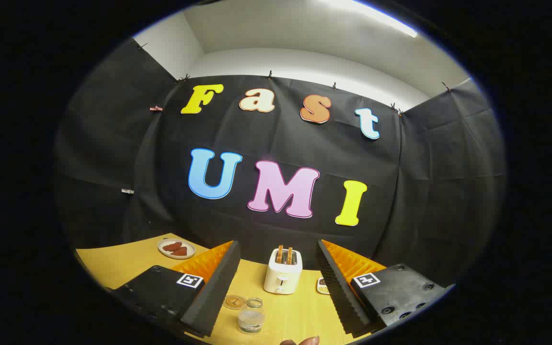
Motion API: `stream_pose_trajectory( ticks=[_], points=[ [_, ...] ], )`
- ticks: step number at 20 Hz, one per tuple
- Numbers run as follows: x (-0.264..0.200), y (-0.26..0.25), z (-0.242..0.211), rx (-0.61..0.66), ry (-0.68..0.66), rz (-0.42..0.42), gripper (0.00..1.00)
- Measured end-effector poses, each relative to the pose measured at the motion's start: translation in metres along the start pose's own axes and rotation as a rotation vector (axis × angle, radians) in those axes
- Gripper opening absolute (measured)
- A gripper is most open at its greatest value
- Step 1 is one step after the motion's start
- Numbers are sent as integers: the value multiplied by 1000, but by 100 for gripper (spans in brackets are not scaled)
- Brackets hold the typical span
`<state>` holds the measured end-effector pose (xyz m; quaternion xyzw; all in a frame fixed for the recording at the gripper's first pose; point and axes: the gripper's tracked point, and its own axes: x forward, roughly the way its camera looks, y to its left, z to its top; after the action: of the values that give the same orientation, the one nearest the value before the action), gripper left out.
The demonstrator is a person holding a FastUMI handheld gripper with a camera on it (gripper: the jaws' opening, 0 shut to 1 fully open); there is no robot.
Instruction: Take the bottle from table, then pour the juice into the cup, finally place the bottle on the coaster
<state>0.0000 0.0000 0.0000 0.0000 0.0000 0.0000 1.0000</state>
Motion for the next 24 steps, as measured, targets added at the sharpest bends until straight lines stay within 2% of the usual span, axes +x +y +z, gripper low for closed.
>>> stream_pose_trajectory(
  ticks=[14,21,24],
  points=[
    [7,12,-7,10,-8,17,97],
    [3,18,-39,31,-7,26,97],
    [5,25,-67,33,1,39,97]
  ],
)
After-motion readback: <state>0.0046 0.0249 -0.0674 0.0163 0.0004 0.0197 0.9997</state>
